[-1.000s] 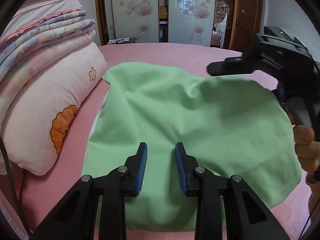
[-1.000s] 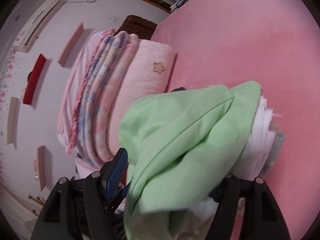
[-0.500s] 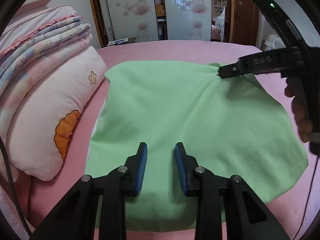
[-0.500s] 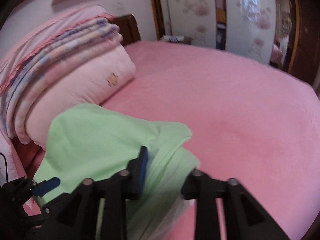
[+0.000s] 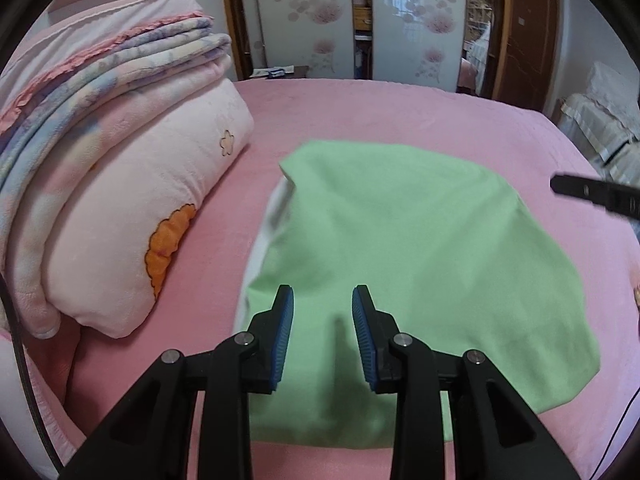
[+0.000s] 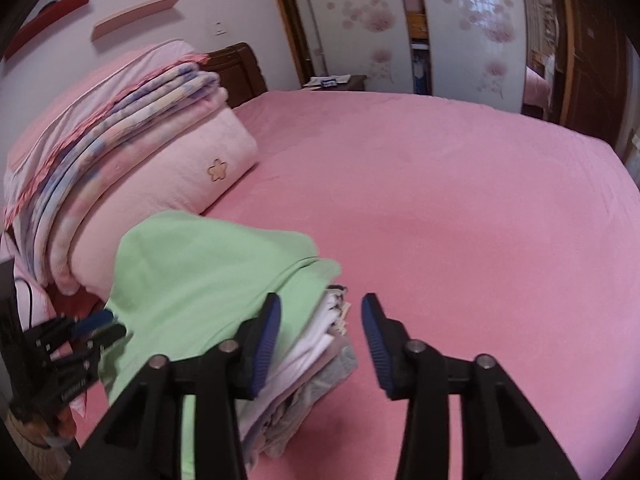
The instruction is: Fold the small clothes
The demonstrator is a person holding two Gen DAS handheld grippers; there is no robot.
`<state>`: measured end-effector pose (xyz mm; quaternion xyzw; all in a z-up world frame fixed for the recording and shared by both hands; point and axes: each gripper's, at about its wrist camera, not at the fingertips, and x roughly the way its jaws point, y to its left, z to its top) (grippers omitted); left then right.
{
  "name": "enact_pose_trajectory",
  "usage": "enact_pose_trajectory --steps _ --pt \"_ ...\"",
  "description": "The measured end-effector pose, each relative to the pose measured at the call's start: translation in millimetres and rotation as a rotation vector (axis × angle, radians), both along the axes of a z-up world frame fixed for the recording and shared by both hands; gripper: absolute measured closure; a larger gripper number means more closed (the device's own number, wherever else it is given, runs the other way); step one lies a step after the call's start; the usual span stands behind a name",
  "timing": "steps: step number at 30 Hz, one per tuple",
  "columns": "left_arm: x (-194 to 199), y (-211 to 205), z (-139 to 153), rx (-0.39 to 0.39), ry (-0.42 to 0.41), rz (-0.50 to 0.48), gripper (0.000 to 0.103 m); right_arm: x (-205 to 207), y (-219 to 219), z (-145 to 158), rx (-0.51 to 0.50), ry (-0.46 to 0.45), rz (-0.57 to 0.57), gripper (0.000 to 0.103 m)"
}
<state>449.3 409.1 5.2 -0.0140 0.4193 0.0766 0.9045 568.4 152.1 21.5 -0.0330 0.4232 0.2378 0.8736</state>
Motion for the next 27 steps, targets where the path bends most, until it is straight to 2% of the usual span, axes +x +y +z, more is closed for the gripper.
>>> enact_pose_trajectory --steps 3,5,9,10,12,15,18,21,27 --pt "-4.4 3.7 12.2 -0.004 -0.009 0.030 0.071 -19.6 17.1 4.9 -0.007 0.000 0.037 0.080" --pt "-7.7 2.0 19.2 -0.012 -0.008 0.040 0.068 -34.4 27.6 8.3 -0.013 -0.003 0.045 0.080" --pt "-8.8 -11.6 30.9 0.041 -0.050 0.043 0.046 -62.2 44.4 18.1 0.010 -0.030 0.059 0.080" --pt "-6.2 -15.8 33.3 0.071 -0.066 0.050 0.044 -65.6 48.4 19.0 0.015 -0.034 0.056 0.080" --pt "4.0 -19.9 35.2 0.100 -0.077 0.060 0.044 -69.6 58.8 15.4 0.046 -0.015 0.071 0.080" --pt "32.9 -15.7 32.0 0.141 -0.060 0.094 0.044 -71.9 78.8 -7.0 0.029 0.018 0.107 0.080" --pt "65.8 -3.3 22.6 0.114 -0.048 0.122 0.044 -72.1 87.1 -34.5 0.015 0.036 0.129 0.083" --pt "100.7 7.9 3.6 0.092 -0.022 0.156 0.044 -69.3 83.2 -51.1 0.052 0.032 0.132 0.083" --pt "152.8 13.1 -37.7 0.082 0.079 0.147 0.046 -67.9 68.8 -57.8 0.105 0.024 0.141 0.084"
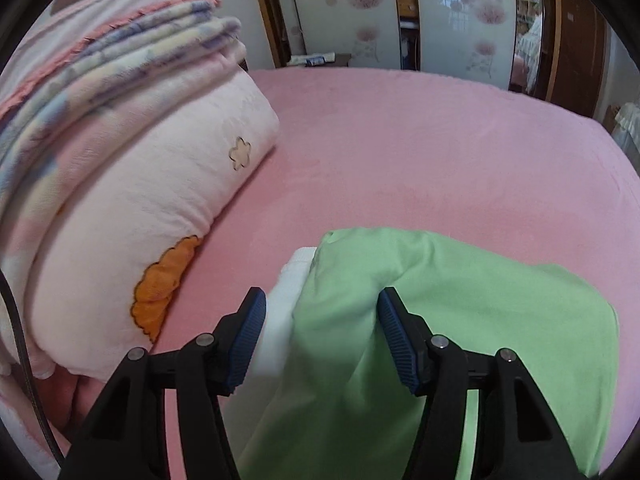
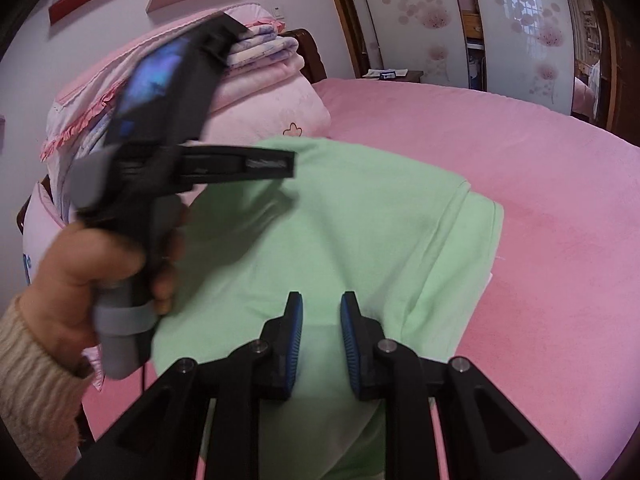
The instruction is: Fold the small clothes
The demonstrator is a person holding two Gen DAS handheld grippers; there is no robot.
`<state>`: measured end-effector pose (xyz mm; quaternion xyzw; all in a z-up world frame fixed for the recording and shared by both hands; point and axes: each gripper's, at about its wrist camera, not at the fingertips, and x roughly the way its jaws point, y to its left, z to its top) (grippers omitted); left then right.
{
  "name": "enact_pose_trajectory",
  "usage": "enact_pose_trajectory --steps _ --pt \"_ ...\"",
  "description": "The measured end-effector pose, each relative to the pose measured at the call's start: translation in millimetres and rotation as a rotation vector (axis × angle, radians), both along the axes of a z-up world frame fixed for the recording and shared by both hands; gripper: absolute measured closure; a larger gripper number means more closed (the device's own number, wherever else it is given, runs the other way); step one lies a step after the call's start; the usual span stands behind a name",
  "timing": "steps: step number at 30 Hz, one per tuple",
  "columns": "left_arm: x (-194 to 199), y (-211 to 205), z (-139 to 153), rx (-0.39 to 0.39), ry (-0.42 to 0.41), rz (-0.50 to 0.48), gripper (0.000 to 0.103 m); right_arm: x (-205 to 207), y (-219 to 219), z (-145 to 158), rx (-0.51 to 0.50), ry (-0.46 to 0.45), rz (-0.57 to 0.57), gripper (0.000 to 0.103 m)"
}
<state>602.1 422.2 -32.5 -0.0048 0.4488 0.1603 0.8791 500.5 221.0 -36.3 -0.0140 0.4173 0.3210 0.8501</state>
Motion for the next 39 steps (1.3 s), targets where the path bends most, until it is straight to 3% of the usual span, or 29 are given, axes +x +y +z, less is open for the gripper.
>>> enact_pose_trajectory --steps 6,10,13,19,25,29,32,34,36,39 --pt "3.7 0.8 6.4 -0.029 -0.014 0.009 0.046 1.9 -4.9 0.5 0.039 0.010 -0.003 0.084" --pt "-27.4 -2.2 29.2 -0.088 -0.073 -0.006 0.046 -4.5 -16.3 15.2 0.048 -0.001 -0.039 0.084" --pt "-57.1 -15.0 47.9 -0.073 -0.088 -0.035 0.046 -18.6 -30.7 35.3 0.027 -0.024 -0.074 0.084" --pt "-139.7 -58.8 91.6 -0.108 -0.105 -0.086 0.045 -62.7 -58.8 76.3 -0.037 -0.034 -0.142 0.083" --pt "-248.0 -124.1 137.8 -0.166 -0.155 -0.150 0.044 -121.9 -106.4 111.5 -0.083 -0.034 -0.194 0.083" --pt "-314.4 -167.1 163.4 -0.173 -0.181 -0.167 0.039 -170.8 -144.2 135.6 -0.114 -0.050 -0.235 0.083" --pt "-370.5 -202.6 178.4 -0.137 -0.216 -0.167 0.028 -210.9 -173.4 152.1 -0.121 -0.070 -0.267 0.083" --pt "-399.7 -221.0 183.1 -0.115 -0.237 -0.171 0.022 -240.8 -192.7 162.3 -0.123 -0.086 -0.291 0.080" --pt "-429.2 -237.2 184.7 -0.105 -0.264 -0.184 0.018 -272.7 -212.2 170.0 -0.131 -0.118 -0.316 0.065" --pt "-472.3 -263.9 180.2 -0.119 -0.278 -0.208 0.010 -322.5 -238.1 176.5 -0.146 -0.177 -0.339 0.054"
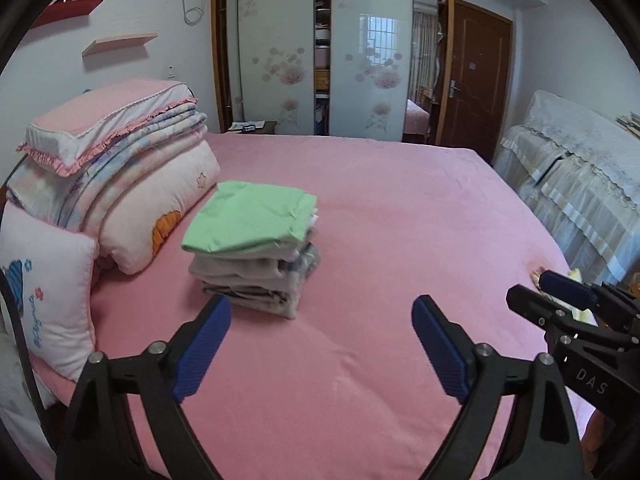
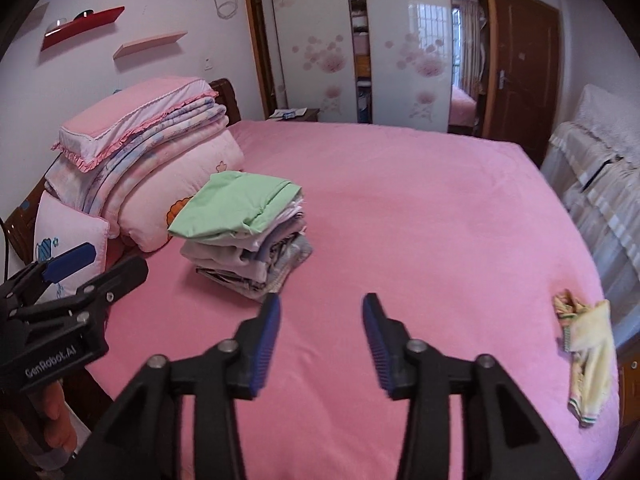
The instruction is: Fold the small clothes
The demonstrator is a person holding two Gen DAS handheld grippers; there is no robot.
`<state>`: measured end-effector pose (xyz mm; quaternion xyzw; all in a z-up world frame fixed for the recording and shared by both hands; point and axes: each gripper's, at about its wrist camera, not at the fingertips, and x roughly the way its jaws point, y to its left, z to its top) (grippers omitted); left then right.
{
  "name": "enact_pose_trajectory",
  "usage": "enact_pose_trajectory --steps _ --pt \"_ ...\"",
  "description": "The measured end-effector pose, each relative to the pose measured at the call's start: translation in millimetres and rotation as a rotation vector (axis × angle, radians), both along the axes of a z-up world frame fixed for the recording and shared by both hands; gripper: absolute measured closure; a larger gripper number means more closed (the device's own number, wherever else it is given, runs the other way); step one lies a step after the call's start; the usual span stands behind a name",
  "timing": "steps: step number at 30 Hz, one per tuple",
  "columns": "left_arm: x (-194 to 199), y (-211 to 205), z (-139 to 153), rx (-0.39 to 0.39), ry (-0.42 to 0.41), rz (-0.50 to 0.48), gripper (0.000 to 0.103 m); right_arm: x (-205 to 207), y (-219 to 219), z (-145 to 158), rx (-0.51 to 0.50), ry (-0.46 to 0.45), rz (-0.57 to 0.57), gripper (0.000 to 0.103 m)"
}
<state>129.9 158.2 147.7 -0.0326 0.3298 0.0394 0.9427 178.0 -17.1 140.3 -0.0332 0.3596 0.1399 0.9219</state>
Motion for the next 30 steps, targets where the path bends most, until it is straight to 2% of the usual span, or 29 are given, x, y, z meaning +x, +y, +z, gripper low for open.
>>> enact_pose_trajectory --steps 3,10,14,18,19,23,30 --pt "-35.8 -21.0 -11.5 -0.057 0.009 -0.023 0.010 -36.4 -22.6 -0.5 -0.002 -0.022 -0.030 0.054" --pt "-85.2 -54.9 -34.7 -0.113 0.026 -0.006 0.010 -92.6 -58.6 -12.7 0.018 -0.001 -0.083 0.053" --pt "-110.3 -74.3 -40.5 -0.057 0.011 0.003 0.010 -123.1 -67.6 -19.4 0.005 -0.027 -0.133 0.053" --pt "-130.1 -83.9 -41.3 -0.033 -0.010 0.023 0.000 -144.6 -73.2 -24.2 0.003 -0.059 -0.175 0.036" --pt "-134.2 -86.7 -41.6 -0.018 -0.009 0.024 0.001 -148.6 -74.7 -25.5 0.000 -0.065 -0.185 0.035" --pt "-136.7 -93.3 -43.3 0.044 0.012 0.017 0.000 -154.4 -78.7 -30.3 -0.004 -0.053 -0.206 0.034" --pt "-131.0 -97.1 -51.5 0.026 0.055 -0.008 0.001 -157.2 -81.6 -43.6 -0.004 -0.013 -0.245 0.034"
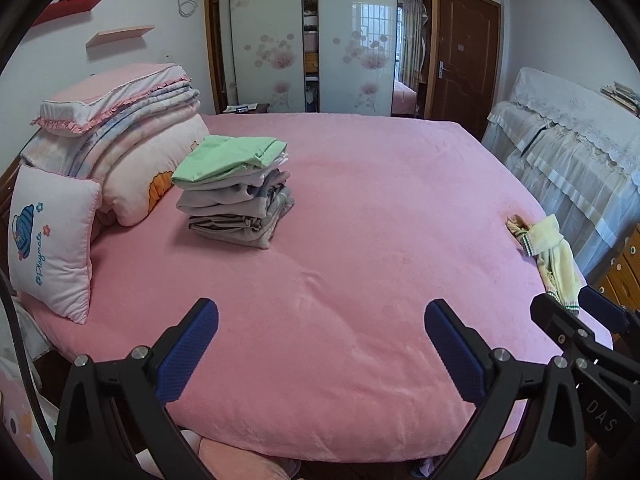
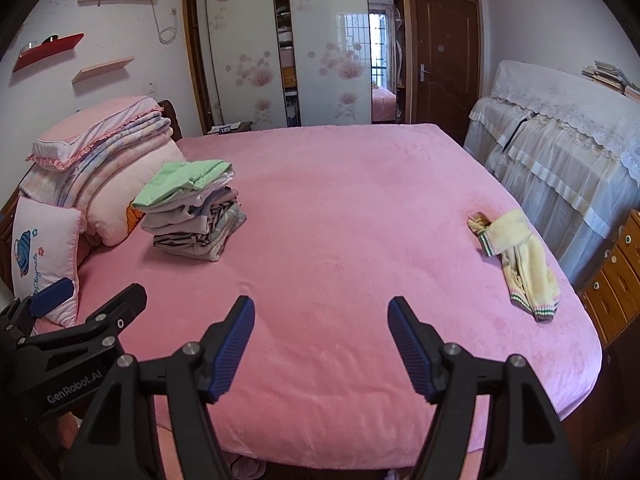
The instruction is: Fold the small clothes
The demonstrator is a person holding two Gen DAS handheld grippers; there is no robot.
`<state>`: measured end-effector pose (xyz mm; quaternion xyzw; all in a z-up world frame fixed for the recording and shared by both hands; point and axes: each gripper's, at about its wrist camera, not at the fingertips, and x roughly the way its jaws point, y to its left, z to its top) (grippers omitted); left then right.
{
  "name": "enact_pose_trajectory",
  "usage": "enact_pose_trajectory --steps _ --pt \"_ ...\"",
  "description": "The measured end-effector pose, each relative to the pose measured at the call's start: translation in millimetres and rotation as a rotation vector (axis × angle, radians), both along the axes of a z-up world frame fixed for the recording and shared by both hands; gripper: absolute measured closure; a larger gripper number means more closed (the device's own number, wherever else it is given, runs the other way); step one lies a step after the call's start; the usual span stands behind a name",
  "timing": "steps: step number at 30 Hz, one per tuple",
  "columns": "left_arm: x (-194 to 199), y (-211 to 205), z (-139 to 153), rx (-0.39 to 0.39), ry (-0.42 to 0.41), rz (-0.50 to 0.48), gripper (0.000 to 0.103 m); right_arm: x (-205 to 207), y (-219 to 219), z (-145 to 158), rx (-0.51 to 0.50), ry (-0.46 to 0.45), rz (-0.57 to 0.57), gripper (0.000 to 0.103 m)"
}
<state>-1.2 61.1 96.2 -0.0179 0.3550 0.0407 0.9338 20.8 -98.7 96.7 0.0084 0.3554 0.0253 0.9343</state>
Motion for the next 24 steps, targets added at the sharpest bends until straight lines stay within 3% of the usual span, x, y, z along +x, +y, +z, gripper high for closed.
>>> enact_pose_trajectory --steps 11,24 --pt "18.8 -8.7 -16.5 -0.006 0.058 -0.046 0.001 11.6 -8.4 -29.8 -0.007 0.110 -0.040 0.034" --pt "31.0 -15.3 -23.9 -0.010 0.072 -0.061 0.001 18.9 -19.0 -38.2 -0.018 0.121 -0.071 0.033"
